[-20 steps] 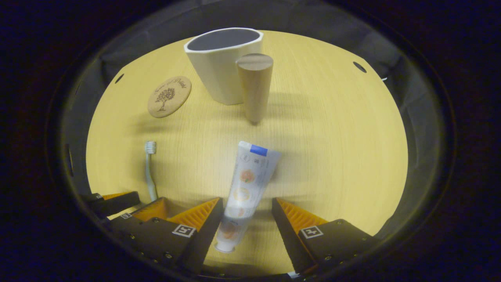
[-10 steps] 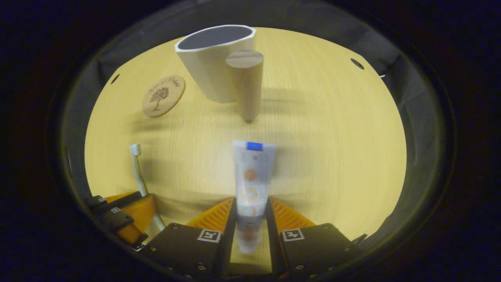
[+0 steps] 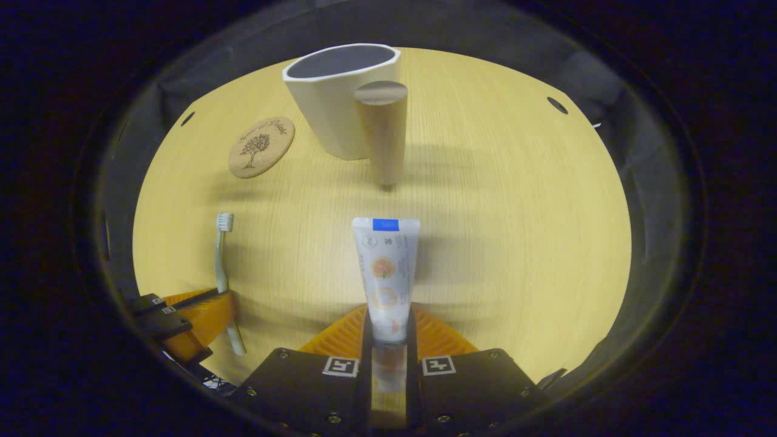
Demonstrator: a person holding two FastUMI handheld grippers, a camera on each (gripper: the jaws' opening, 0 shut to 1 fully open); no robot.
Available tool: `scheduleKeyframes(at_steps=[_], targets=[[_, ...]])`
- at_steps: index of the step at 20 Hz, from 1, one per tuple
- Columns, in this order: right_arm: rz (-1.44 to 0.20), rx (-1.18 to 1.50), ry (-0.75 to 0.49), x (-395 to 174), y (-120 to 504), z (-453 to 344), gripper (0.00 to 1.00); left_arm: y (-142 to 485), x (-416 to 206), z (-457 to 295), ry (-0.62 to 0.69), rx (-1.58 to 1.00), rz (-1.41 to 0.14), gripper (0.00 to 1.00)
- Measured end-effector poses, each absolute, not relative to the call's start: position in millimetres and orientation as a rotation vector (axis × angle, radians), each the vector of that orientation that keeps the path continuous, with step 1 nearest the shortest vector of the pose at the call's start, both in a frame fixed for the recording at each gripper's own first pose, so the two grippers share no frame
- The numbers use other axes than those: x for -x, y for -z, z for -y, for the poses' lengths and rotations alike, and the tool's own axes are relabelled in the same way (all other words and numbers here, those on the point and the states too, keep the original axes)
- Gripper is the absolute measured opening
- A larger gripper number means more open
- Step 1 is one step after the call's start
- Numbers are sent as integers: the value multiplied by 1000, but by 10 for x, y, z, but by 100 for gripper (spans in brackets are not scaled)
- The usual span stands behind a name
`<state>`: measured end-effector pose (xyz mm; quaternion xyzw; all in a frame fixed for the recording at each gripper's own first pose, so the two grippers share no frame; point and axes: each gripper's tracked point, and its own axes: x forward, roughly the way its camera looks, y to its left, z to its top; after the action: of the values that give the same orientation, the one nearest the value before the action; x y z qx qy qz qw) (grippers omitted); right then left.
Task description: Put the toothbrush and toothpaste on the desktop into the cup, then pick up the cup and place it on the coaster on the desktop.
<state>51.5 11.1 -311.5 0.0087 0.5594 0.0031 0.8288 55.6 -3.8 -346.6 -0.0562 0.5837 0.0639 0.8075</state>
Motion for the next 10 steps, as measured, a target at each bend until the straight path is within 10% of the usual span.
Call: scheduleKeyframes(at_steps=[10], targets=[[-1148, -154, -33, -525, 3076, -94, 23, 3380, -492, -36, -105, 124, -1185, 8]])
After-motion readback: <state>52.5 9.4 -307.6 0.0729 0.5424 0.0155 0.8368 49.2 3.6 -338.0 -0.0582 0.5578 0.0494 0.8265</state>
